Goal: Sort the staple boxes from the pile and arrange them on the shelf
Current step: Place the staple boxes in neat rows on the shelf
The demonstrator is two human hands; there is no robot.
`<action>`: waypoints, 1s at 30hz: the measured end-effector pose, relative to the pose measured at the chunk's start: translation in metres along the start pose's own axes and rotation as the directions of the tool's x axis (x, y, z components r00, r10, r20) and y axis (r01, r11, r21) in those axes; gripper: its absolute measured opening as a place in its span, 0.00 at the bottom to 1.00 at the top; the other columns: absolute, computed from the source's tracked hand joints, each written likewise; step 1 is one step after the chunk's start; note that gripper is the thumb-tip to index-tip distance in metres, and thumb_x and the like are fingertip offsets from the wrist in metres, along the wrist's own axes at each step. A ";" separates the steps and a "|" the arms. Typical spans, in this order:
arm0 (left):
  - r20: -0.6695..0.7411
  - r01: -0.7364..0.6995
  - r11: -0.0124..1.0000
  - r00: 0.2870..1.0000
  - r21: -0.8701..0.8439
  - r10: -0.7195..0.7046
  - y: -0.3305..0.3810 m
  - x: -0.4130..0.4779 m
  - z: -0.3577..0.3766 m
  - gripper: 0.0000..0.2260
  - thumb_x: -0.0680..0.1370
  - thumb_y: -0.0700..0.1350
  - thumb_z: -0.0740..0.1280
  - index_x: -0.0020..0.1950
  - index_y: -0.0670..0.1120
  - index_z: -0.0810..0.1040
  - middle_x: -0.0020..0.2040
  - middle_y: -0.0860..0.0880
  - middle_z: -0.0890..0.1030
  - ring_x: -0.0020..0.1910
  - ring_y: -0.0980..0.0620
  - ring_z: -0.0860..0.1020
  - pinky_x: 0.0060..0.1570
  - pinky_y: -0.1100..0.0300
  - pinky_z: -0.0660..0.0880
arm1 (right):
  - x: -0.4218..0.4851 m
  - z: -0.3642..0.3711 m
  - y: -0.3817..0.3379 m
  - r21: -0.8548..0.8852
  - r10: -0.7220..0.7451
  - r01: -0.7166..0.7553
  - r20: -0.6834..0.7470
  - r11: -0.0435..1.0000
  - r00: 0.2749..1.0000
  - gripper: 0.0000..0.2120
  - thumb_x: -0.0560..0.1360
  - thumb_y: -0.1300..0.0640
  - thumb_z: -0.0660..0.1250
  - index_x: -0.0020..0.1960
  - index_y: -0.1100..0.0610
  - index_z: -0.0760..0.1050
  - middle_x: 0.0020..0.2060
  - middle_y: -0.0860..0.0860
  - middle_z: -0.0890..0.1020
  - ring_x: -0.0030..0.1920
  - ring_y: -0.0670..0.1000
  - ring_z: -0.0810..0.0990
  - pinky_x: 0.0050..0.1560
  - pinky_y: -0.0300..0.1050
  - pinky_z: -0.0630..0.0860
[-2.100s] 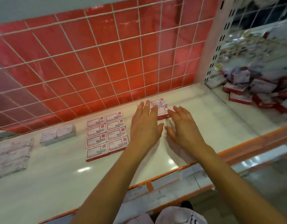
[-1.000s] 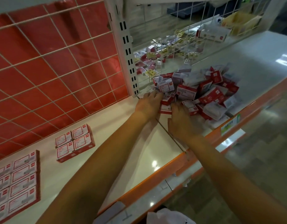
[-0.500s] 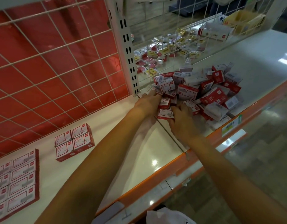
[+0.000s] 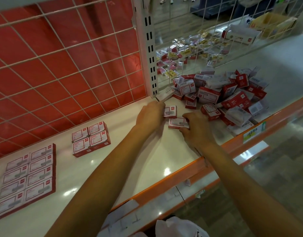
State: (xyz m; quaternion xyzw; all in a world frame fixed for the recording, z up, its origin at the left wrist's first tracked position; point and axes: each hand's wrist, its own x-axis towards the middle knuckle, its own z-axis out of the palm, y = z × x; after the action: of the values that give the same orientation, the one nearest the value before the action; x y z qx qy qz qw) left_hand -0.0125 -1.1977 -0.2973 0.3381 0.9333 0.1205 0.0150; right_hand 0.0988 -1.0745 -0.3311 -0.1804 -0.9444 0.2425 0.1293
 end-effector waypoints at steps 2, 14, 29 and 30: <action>-0.038 0.021 1.000 0.999 -0.016 -0.022 -0.009 -0.012 -0.005 0.10 0.76 0.49 0.68 0.54 0.48 0.78 0.50 0.46 0.79 0.48 0.43 0.77 0.39 0.56 0.67 | -0.004 0.001 -0.009 0.027 -0.013 0.012 0.014 1.000 1.000 0.19 0.70 0.60 0.72 0.60 0.61 0.75 0.54 0.58 0.77 0.56 0.58 0.72 0.56 0.48 0.68; -0.126 0.186 0.982 0.974 -0.041 -0.190 -0.079 -0.099 -0.050 0.08 0.74 0.46 0.71 0.53 0.50 0.79 0.50 0.50 0.82 0.44 0.52 0.75 0.41 0.60 0.69 | -0.015 0.017 -0.094 0.050 -0.226 0.223 0.052 0.974 0.973 0.17 0.69 0.63 0.72 0.57 0.62 0.78 0.50 0.59 0.80 0.51 0.59 0.76 0.53 0.50 0.70; -0.144 0.341 0.936 0.925 -0.090 -0.351 -0.159 -0.222 -0.100 0.20 0.75 0.46 0.70 0.66 0.48 0.75 0.64 0.48 0.77 0.60 0.49 0.74 0.59 0.57 0.69 | -0.065 0.061 -0.211 0.104 -0.296 0.283 0.135 0.953 0.946 0.20 0.73 0.55 0.70 0.64 0.56 0.74 0.60 0.55 0.77 0.58 0.54 0.72 0.57 0.43 0.71; -0.135 0.351 0.932 0.923 -0.087 -0.361 -0.164 -0.229 -0.102 0.20 0.75 0.46 0.70 0.66 0.48 0.75 0.64 0.48 0.77 0.60 0.48 0.74 0.59 0.56 0.68 | -0.069 0.064 -0.218 0.115 -0.301 0.287 0.137 0.951 0.944 0.20 0.73 0.55 0.71 0.64 0.56 0.74 0.60 0.54 0.77 0.58 0.54 0.72 0.57 0.43 0.71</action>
State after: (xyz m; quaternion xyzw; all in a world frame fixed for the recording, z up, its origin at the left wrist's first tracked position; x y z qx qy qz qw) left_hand 0.0499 -1.4874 -0.2488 0.1524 0.9735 0.1693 -0.0225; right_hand 0.0791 -1.3068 -0.2867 -0.0121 -0.9555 0.2776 0.0994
